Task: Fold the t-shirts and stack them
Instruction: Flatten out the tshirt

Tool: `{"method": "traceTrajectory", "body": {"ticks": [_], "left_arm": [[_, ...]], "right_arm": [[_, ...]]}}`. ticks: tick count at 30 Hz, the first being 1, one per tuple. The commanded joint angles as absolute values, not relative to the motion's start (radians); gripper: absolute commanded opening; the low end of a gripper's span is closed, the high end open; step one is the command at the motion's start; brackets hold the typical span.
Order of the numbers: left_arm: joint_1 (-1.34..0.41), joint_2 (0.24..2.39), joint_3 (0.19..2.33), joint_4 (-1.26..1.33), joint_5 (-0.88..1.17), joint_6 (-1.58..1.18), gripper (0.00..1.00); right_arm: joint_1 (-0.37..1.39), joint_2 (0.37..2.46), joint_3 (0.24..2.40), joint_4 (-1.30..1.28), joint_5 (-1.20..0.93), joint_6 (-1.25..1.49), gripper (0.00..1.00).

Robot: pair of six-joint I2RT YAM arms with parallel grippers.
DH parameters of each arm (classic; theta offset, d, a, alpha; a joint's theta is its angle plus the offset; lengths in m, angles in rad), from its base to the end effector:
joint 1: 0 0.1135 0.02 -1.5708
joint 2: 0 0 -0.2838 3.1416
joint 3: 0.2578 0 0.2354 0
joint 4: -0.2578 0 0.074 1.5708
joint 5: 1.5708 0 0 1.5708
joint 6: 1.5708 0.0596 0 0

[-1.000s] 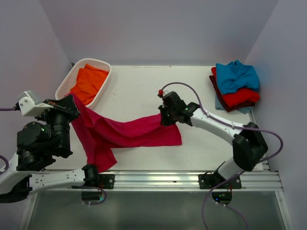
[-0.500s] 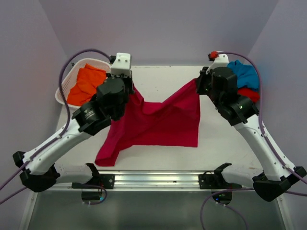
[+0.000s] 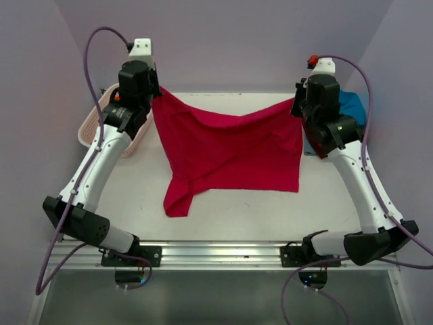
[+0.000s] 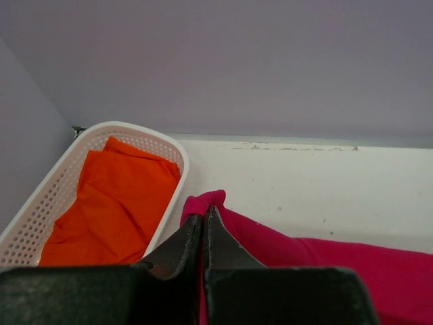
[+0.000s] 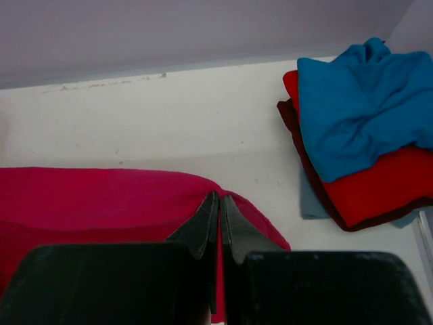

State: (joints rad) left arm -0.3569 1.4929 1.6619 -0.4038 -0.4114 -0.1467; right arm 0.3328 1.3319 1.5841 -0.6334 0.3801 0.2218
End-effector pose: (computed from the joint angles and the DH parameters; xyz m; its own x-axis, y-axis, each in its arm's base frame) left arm 0.3244 -0.0955 0.4640 -0.2092 -0.0650 -0.9757 -0.0756 0.9959 -0.0501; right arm 0.2703 0.0700 0.4560 -0.3381 0.0993 -0.9358 0.0989 0.9927 0.0696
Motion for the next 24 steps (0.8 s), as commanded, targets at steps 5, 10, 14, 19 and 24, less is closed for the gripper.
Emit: {"method": "traceTrajectory", "body": {"ticks": [5, 10, 14, 19, 24], "left_arm": [[-0.474, 0.977, 1.508, -0.331, -0.314, -0.089, 0.00], [-0.531, 0.724, 1.479, -0.406, -0.102, -0.083, 0.00], [-0.393, 0.611, 1.529, -0.416, 0.166, -0.101, 0.00], [-0.301, 0.681, 1.571, -0.402, 0.177, -0.160, 0.00], [-0.421, 0.911, 1.560, -0.465, -0.174, -0.127, 0.00]], "right_arm": [[0.333, 0.988, 1.539, -0.506, 0.241, 0.184, 0.00], [0.333, 0.586, 1.405, -0.397, 0.040, 0.134, 0.00], [0.312, 0.430, 1.431, -0.354, 0.029, 0.126, 0.00], [0.287, 0.609, 1.571, -0.527, 0.106, 0.167, 0.00], [0.288, 0.891, 1.626, -0.704, 0.258, 0.218, 0.00]]}}
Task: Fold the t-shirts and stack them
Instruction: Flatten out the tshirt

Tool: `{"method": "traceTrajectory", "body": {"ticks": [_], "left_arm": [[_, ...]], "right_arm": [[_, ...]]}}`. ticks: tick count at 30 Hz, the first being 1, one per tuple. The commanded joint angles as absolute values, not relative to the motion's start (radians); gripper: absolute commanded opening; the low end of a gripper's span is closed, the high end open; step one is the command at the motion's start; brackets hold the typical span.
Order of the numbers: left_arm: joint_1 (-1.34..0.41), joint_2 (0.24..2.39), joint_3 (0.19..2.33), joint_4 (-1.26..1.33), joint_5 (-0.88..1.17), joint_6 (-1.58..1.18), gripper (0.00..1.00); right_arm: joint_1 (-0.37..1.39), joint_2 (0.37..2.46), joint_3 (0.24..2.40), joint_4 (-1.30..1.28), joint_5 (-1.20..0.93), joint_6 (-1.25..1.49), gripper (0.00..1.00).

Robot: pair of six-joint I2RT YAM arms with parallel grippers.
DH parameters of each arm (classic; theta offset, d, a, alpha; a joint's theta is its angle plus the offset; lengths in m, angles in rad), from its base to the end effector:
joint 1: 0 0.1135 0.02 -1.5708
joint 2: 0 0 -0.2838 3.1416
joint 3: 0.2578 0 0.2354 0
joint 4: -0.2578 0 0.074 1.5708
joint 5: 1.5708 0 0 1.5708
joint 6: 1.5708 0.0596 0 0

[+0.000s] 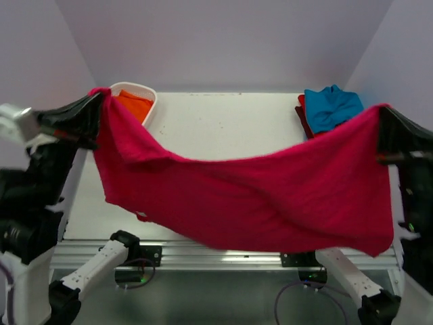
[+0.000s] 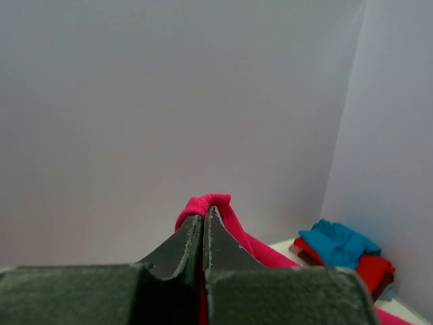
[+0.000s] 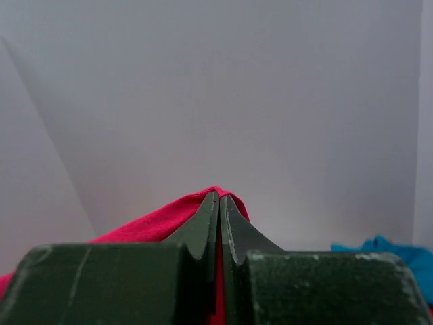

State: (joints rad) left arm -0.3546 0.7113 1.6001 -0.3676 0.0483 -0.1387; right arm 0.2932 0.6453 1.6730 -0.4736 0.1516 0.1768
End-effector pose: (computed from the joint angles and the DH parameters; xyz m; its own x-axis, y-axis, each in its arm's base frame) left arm 0.0156 -0.0088 0.5798 0.4091 -0.2987 -0.8622 0.4469 0.8894 -0.0961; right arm -0.0237 -0.0166 0.5800 0.4672 0.3227 -0.8231 -0.2488 0.9414 0.2278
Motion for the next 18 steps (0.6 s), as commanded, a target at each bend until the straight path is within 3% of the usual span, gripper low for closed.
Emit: {"method": "traceTrajectory", "body": {"ticks": [1, 3, 11, 18], "left_arm": [[-0.443, 0.945, 1.552, -0.471, -0.233, -0.120, 0.00], [-0.468, 1.032, 1.510, -0.454, -0.339, -0.114, 0.00], [-0.465, 1.403, 1.419, -0.440, -0.417, -0.114, 0.00], [-0.373, 1.706, 1.453, -0.449, -0.426, -0.127, 0.00]], "right_arm": [[0.288, 0.922, 1.617, -0.719, 0.271, 0.231, 0.00], [0.287, 0.995, 1.547, -0.726, 0.288, 0.268, 0.00], [0.287, 1.219, 1.263, -0.626, 0.325, 0.299, 0.00], [0.279, 1.491, 1.242, -0.471, 0.380, 0.325, 0.00]]}}
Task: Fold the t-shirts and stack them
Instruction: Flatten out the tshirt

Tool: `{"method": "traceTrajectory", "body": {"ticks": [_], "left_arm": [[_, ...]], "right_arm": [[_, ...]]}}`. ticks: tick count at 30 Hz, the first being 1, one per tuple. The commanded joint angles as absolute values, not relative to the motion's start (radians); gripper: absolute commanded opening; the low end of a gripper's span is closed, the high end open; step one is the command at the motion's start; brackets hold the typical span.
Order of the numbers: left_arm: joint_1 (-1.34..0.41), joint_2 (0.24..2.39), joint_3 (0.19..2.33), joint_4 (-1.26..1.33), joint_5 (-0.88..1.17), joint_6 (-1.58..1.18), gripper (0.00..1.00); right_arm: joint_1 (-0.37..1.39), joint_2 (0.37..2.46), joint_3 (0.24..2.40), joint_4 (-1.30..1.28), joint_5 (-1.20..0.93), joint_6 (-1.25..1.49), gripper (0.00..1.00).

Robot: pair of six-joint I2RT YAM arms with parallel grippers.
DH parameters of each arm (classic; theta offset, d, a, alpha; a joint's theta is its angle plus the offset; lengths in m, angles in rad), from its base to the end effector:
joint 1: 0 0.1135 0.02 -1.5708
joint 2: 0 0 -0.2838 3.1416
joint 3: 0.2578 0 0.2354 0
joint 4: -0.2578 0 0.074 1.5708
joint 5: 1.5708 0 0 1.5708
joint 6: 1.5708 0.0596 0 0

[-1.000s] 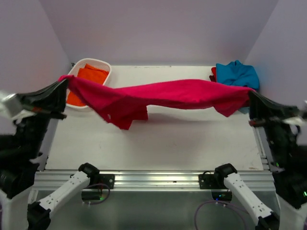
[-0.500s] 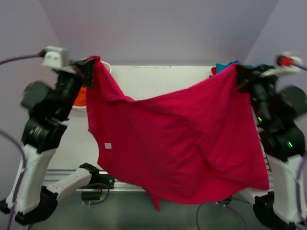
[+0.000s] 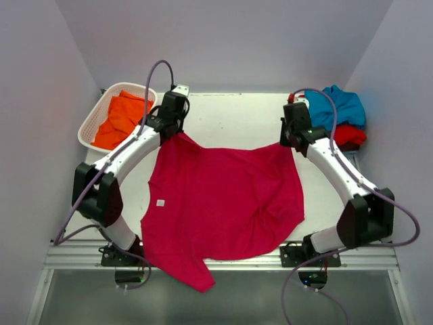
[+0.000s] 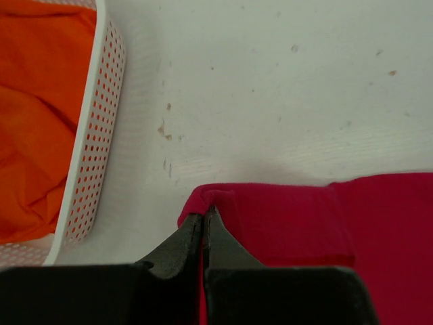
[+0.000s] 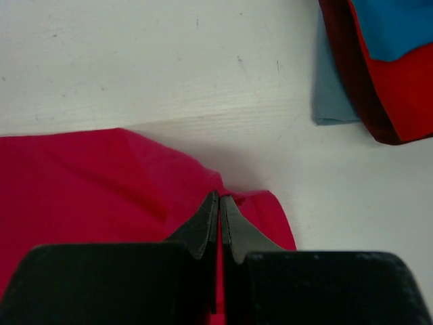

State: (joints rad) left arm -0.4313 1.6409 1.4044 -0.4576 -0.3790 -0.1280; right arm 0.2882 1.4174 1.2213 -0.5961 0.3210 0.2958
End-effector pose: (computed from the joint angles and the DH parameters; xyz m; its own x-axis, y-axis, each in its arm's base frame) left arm 0.3496 -0.1366 0.3189 -0.5930 0.1423 -0.7926 0.0548 0.9891 0.1366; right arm 0.2961 0.0682 0.3155 -0.6696 0.0900 -0.7373 0.1442 0.9895 -0.0101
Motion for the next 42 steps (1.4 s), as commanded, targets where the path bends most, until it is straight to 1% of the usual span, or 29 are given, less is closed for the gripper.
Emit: {"method": "traceTrajectory", "body": {"ticks": [1, 8, 15, 23, 27, 28, 29, 30, 31, 32, 33, 34, 35, 40, 42], "left_arm": [[-0.358, 1.748, 1.462, -0.449, -0.426, -0.135, 0.00], [-0.272, 1.828, 1.454, -0.310, -0.399, -0.121, 0.00], [-0.195, 1.950, 1.540, -0.259, -0.348, -0.121, 0.00], [-0.173, 2.143, 1.773, -0.258, -0.342, -0.084, 0.00], [-0.169, 2.226, 1.893, -0.261, -0.325, -0.075, 0.00], [-0.167, 2.239, 1.937, -0.259, -0.325, -0.074, 0.00], [-0.167, 2.249, 1.960, -0.267, -0.324, -0.071, 0.00], [-0.167, 2.255, 1.979, -0.270, -0.322, -0.075, 0.04], [-0.167, 2.249, 1.996, -0.273, -0.322, -0.083, 0.19], [-0.167, 2.237, 1.993, -0.273, -0.312, -0.100, 0.56], [-0.169, 2.217, 1.980, -0.267, -0.307, -0.109, 0.71], [-0.175, 2.157, 1.929, -0.255, -0.301, -0.124, 0.87], [-0.179, 2.120, 1.893, -0.220, -0.299, -0.127, 1.00], [-0.235, 1.893, 1.639, -0.170, -0.276, -0.213, 1.00], [-0.245, 1.827, 1.571, -0.178, -0.250, -0.253, 1.00]], "right_arm": [[0.273, 1.520, 1.252, -0.457, 0.383, 0.328, 0.00], [0.238, 1.756, 1.383, -0.367, 0.402, 0.348, 0.00], [0.175, 1.882, 1.483, -0.305, 0.463, 0.356, 0.00], [0.129, 2.055, 1.745, -0.341, 0.538, 0.318, 0.00], [0.127, 2.115, 1.818, -0.342, 0.574, 0.316, 0.00], [0.127, 2.124, 1.847, -0.344, 0.575, 0.316, 0.07], [0.127, 2.146, 1.865, -0.362, 0.568, 0.305, 0.32], [0.127, 2.151, 1.881, -0.376, 0.561, 0.299, 0.52], [0.127, 2.148, 1.885, -0.388, 0.554, 0.296, 0.67], [0.127, 2.117, 1.867, -0.381, 0.548, 0.293, 0.83], [0.126, 2.085, 1.836, -0.361, 0.526, 0.288, 0.88], [0.127, 2.054, 1.762, -0.341, 0.512, 0.285, 0.91], [0.129, 1.983, 1.720, -0.301, 0.493, 0.288, 0.94], [0.162, 1.783, 1.459, -0.216, 0.384, 0.298, 0.94], [0.172, 1.718, 1.413, -0.219, 0.353, 0.305, 0.90]]}}
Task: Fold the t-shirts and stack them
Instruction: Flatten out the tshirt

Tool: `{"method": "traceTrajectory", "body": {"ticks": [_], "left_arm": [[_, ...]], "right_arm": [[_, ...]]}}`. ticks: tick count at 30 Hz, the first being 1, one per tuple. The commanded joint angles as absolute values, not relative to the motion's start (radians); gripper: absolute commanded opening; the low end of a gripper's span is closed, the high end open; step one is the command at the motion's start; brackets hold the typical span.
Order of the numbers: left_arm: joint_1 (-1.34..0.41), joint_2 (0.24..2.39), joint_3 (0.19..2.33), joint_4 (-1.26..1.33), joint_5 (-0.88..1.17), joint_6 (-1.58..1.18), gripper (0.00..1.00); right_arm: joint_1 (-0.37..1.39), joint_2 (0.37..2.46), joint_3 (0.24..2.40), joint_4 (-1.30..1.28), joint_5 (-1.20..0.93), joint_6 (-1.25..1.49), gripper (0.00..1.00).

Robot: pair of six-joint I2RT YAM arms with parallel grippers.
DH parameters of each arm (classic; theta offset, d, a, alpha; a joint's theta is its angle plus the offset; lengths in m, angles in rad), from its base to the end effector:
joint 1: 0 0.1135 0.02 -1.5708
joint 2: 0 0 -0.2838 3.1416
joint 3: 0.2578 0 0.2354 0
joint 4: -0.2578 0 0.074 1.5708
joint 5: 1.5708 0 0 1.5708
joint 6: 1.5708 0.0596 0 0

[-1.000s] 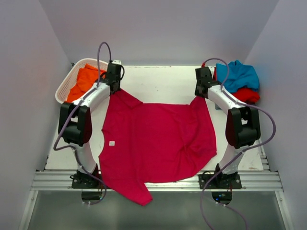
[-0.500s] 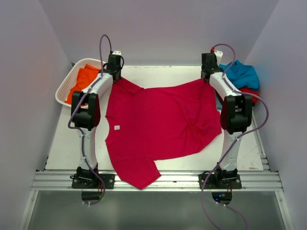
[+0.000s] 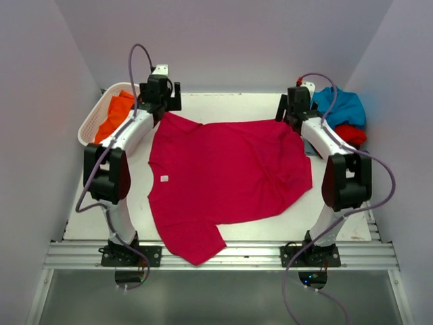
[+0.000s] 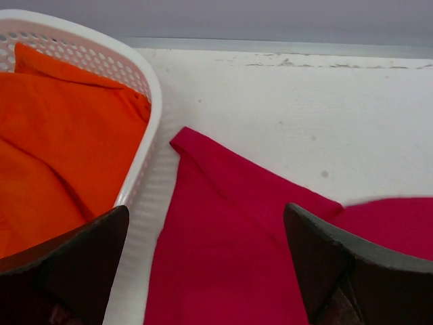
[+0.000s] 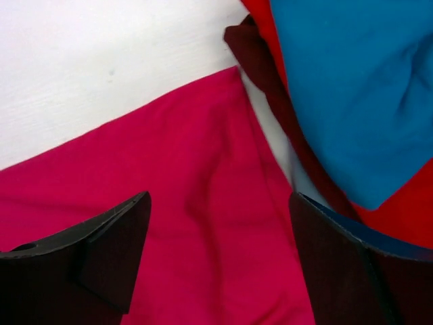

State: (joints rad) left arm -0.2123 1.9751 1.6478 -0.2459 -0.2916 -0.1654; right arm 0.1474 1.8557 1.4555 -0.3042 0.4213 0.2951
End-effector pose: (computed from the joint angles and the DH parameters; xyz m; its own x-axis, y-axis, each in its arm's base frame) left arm 0.4695 -0.0837 0.2870 -0.5173 -0.0498 -0.8544 -0.1211 0.9925 0.0154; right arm 0.4295 0.0391 0.2693 -0.5622 0.1848 -0.8061 0.3530 0.9351 -0.0318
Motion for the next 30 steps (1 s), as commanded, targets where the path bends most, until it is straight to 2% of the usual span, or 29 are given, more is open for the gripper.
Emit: {"method": "traceTrajectory", "body": {"ticks": [1, 2, 3, 4, 6, 7, 8, 9, 10, 12, 17, 24, 30], "left_arm": [[-0.259, 1.807, 1.504, -0.186, -0.247, -0.294, 1.00], [-0.268, 1.789, 1.468, -0.189, -0.242, -0.310, 1.00], [-0.276, 1.754, 1.395, -0.192, -0.233, -0.324, 0.98], [-0.294, 1.737, 1.356, -0.190, -0.223, -0.357, 0.94], [-0.308, 1.700, 1.246, -0.181, -0.215, -0.405, 0.66], [-0.310, 1.692, 1.212, -0.167, -0.209, -0.449, 0.33], [-0.310, 1.686, 1.178, -0.155, -0.212, -0.466, 0.16], [-0.310, 1.684, 1.149, -0.141, -0.213, -0.478, 0.03], [-0.308, 1.686, 1.106, -0.112, -0.213, -0.485, 0.00], [-0.308, 1.725, 1.095, -0.104, -0.224, -0.482, 0.00], [-0.238, 1.824, 1.181, -0.104, -0.236, -0.462, 0.00], [-0.072, 2.038, 1.487, -0.241, -0.314, -0.463, 0.00], [0.067, 2.146, 1.636, -0.322, -0.342, -0.462, 0.00]], "right_arm": [[0.181, 1.704, 1.381, -0.242, 0.322, 0.316, 0.85], [0.184, 1.692, 1.365, -0.250, 0.299, 0.319, 0.76], [0.189, 1.665, 1.326, -0.249, 0.257, 0.318, 0.28], [0.190, 1.654, 1.307, -0.244, 0.220, 0.318, 0.00], [0.192, 1.628, 1.260, -0.258, 0.164, 0.342, 0.00], [0.192, 1.621, 1.246, -0.253, 0.132, 0.354, 0.00], [0.195, 1.618, 1.235, -0.256, 0.082, 0.360, 0.00], [0.205, 1.618, 1.229, -0.265, 0.068, 0.365, 0.00], [0.213, 1.614, 1.215, -0.276, 0.057, 0.367, 0.00], [0.242, 1.614, 1.203, -0.279, 0.049, 0.362, 0.00], [0.281, 1.623, 1.164, -0.288, 0.055, 0.351, 0.00], [0.296, 1.660, 1.141, -0.290, 0.044, 0.344, 0.00], [0.298, 1.661, 1.140, -0.298, 0.060, 0.334, 0.00]]}}
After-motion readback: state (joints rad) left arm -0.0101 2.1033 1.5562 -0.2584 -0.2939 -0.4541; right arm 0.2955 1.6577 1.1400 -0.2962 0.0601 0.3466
